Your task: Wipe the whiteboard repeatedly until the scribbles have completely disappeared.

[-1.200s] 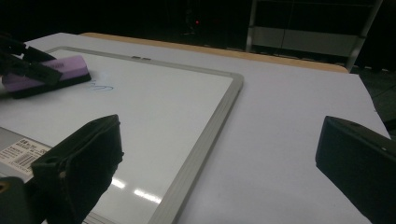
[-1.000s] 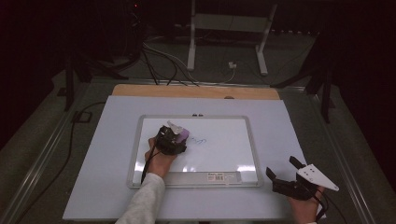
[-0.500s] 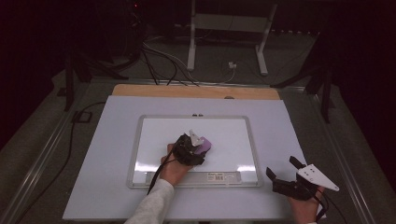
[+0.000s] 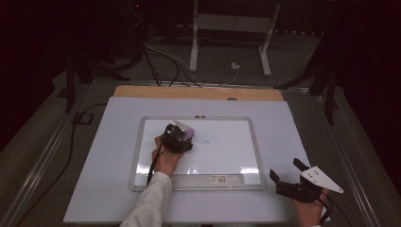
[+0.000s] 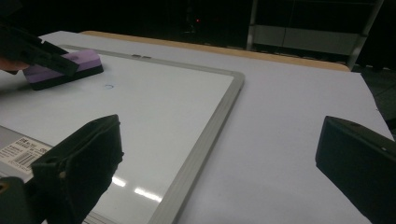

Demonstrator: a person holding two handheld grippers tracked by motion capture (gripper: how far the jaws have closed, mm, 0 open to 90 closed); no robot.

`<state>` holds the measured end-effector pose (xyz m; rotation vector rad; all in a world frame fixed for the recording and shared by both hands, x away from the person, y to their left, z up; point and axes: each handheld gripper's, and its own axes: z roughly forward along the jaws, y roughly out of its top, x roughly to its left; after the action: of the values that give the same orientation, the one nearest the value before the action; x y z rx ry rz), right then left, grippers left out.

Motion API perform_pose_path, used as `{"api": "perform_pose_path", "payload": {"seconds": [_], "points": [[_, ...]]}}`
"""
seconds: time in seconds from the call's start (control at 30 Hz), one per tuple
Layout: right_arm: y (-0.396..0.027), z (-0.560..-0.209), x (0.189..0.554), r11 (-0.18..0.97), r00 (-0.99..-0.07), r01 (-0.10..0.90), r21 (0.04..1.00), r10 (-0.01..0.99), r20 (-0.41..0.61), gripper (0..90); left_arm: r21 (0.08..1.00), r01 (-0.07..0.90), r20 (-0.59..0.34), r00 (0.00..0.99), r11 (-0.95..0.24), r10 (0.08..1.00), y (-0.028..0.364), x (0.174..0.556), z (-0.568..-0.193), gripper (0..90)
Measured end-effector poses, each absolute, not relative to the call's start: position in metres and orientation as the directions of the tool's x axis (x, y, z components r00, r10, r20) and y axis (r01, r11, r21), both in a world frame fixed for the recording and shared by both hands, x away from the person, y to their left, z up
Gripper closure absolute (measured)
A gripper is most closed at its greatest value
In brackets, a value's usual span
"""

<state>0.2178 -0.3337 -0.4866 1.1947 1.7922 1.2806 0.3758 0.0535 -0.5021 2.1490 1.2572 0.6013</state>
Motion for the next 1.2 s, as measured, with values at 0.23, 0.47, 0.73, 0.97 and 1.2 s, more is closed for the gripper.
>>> {"api": "perform_pose_path", "payload": {"seconds": [0.23,0.47,0.73,0.97,1.2], "points": [[-0.333,-0.487,0.219,0.121,-0.395,0.311,0.942,0.918,0.013,1.0,0.674,0.567,0.065,0.593,-0.473,0.803,0.022,0.358,-0.502,41.8],[-0.335,-0.486,0.217,0.117,-0.393,0.309,0.944,0.919,0.015,1.0,0.669,0.527,0.091,0.641,-0.523,0.762,0.008,0.352,-0.501,41.8],[-0.336,-0.486,0.217,0.112,-0.388,0.308,0.945,0.922,0.017,1.0,0.670,0.623,0.109,0.455,-0.403,0.884,0.044,0.381,-0.502,41.8],[-0.333,-0.487,0.219,0.125,-0.397,0.309,0.943,0.918,0.009,1.0,0.670,0.613,0.101,0.484,-0.419,0.869,0.034,0.381,-0.502,41.8],[-0.334,-0.487,0.218,0.118,-0.393,0.312,0.943,0.919,0.015,1.0,0.671,0.527,0.073,0.654,-0.522,0.753,-0.002,0.358,-0.501,41.8]]}}
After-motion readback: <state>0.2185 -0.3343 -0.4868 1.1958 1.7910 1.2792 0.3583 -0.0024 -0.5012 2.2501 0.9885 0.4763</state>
